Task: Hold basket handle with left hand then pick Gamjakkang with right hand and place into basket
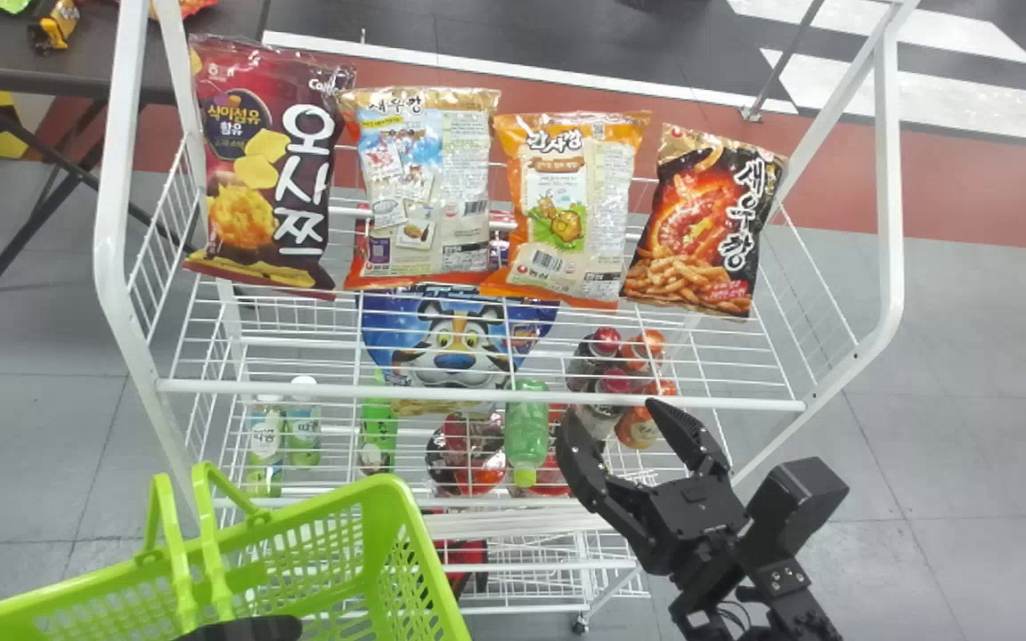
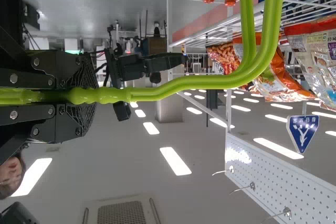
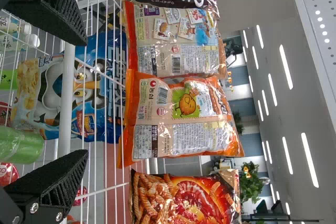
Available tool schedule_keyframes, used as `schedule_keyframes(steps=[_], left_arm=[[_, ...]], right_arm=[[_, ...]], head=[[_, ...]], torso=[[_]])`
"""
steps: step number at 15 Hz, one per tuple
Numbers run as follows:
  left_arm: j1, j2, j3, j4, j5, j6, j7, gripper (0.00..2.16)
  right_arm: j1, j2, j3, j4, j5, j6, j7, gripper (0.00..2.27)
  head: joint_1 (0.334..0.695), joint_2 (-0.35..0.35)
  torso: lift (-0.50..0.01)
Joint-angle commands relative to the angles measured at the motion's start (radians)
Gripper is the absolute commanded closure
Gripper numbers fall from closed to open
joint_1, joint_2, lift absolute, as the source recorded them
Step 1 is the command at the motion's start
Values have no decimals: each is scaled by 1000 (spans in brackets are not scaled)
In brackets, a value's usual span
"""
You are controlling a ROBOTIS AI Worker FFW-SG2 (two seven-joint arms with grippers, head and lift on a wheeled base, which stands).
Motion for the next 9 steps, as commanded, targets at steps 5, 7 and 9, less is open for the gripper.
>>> schedule_keyframes(steps=[5, 7, 9], left_arm=[[0, 0, -2, 0, -2, 0, 1, 2145], [0, 0, -3, 0, -2, 0, 1, 2145], [0, 2, -3, 0, -2, 0, 1, 2145]], right_arm=[[-12, 2, 7, -6, -8, -1, -14, 60], [-14, 2, 9, -11, -8, 2, -14, 60], [-14, 2, 12, -11, -8, 2, -15, 60]], head=[[695, -241], [695, -240], [695, -237]], torso=[[-17], [-17], [-17]])
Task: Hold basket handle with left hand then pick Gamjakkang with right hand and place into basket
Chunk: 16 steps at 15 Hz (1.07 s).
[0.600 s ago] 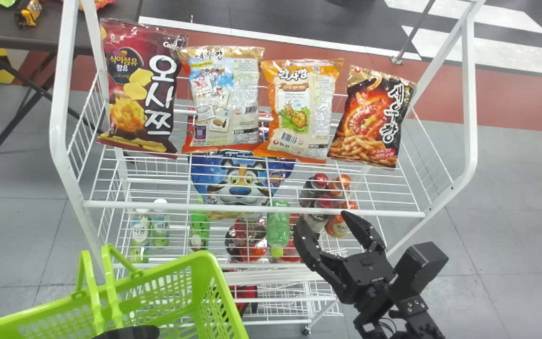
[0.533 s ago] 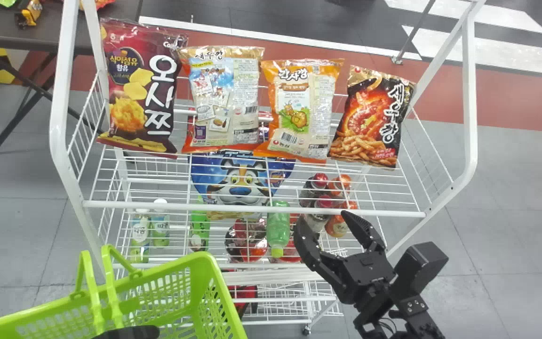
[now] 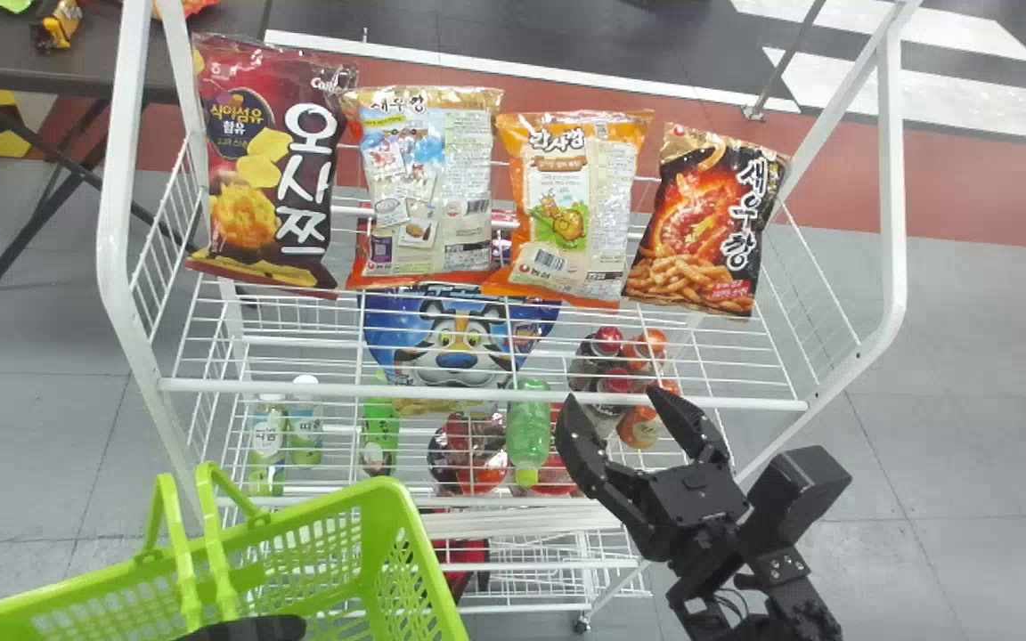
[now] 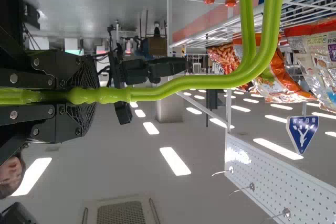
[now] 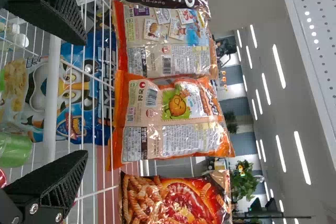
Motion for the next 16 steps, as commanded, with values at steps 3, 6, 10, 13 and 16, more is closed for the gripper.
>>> schedule_keyframes(steps=[3, 6, 10, 13, 16], left_arm=[[-3, 4, -3, 0, -1, 0, 2, 2145], [-3, 5, -5, 2, -1, 0, -1, 2145], [0, 11, -3, -2, -1, 0, -5, 2145], [-12, 25, -6, 3, -3, 0, -4, 2145], [-15, 39, -6, 8, -1, 0, -5, 2145]], right_arm=[[-37, 0, 7, -2, 2, 44, -6, 60], [-115, 0, 29, -17, 15, 142, -26, 60], [-226, 0, 60, -3, 44, 246, -90, 49], [-321, 2, 63, 30, 58, 323, -141, 46], [-439, 2, 56, 90, 49, 427, -146, 46]], head=[[695, -234], [695, -218], [695, -179], [695, -169], [695, -168]], torso=[[-17], [-17], [-17], [-17], [-17]])
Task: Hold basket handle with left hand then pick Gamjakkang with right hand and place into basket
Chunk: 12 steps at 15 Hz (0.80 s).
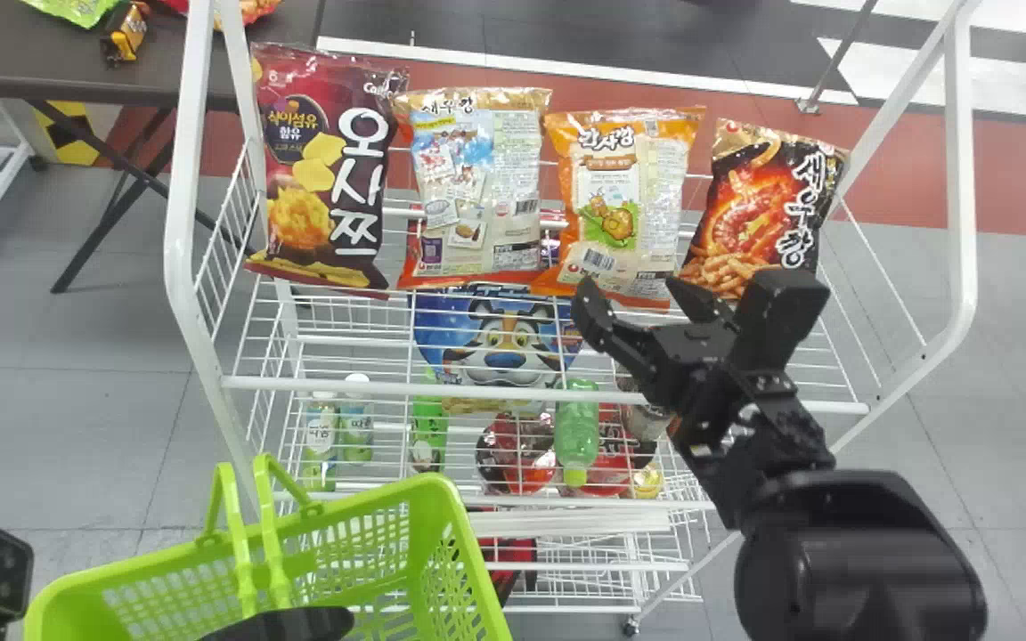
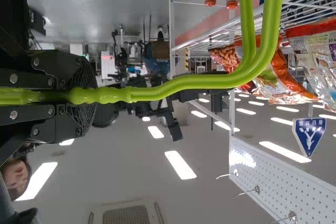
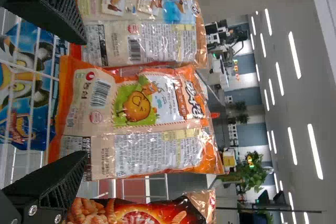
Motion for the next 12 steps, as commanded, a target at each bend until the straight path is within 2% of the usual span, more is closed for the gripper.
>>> schedule_keyframes(steps=[1, 6, 9, 10, 12], left_arm=[[-1, 6, 1, 4, 1, -1, 0, 2145], [-2, 9, 8, 21, 2, -1, -5, 2145], [-2, 10, 11, 26, 4, -1, -8, 2145], [-2, 10, 12, 26, 4, -1, -8, 2145], [-2, 10, 12, 29, 4, 2, -11, 2145]], right_arm=[[-100, 0, -3, 55, -4, 82, 0, 46], [-267, -2, -9, 210, 5, 128, 0, 26], [-302, -6, -6, 239, 22, 122, -13, 83], [-304, -8, 1, 239, 27, 119, -16, 346], [-301, -5, 17, 239, 45, 135, -27, 1332]], head=[[695, -162], [695, -148], [695, -147], [695, -150], [695, -148]], torso=[[-17], [-17], [-17], [-17], [-17]])
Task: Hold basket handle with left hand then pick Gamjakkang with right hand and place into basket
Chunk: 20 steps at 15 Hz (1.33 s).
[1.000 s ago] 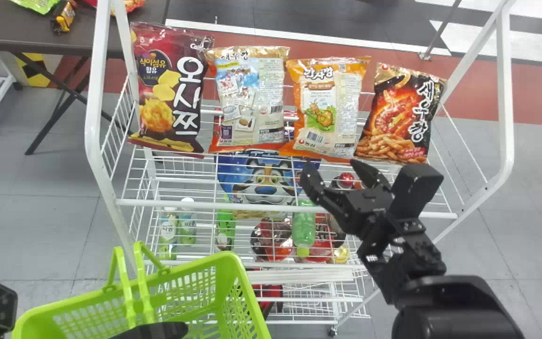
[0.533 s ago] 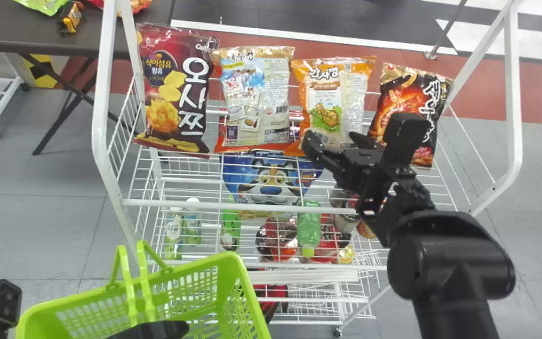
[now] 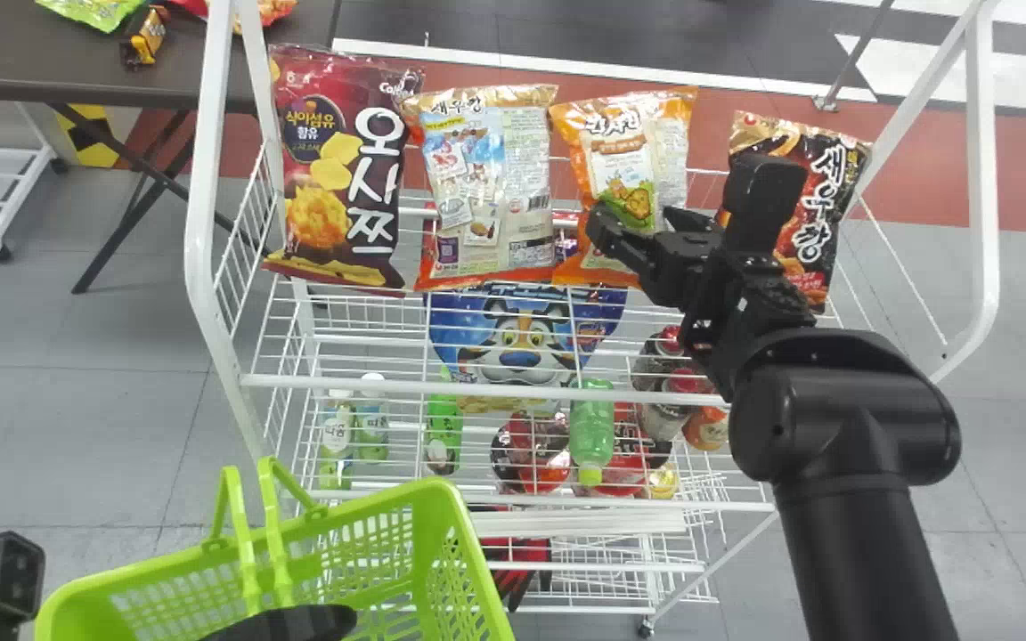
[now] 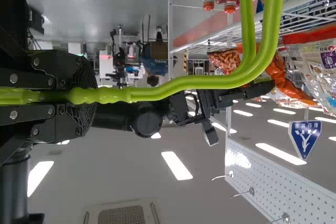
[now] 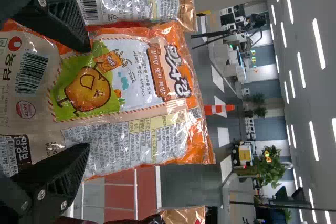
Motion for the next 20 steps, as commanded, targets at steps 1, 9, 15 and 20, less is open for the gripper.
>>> schedule_keyframes(steps=[1, 9, 15, 20], left_arm=[[0, 0, 0, 2, 0, 3, -1, 2145], [6, 0, 0, 2, 5, 3, -4, 2145], [9, -2, 0, 2, 5, 0, -4, 2145], [9, -2, -1, 2, 8, 0, -2, 2145]], right_arm=[[2, 0, 13, -1, 13, 41, -10, 1767], [111, 0, -1, -197, -8, 8, -42, 2246], [295, 1, -1, -553, -17, 201, -65, 2246], [369, -3, -12, -828, -86, 719, -62, 2246]], head=[[695, -148], [695, -150], [695, -158], [695, -146]], torso=[[-17], [-17], [-17], [-17]])
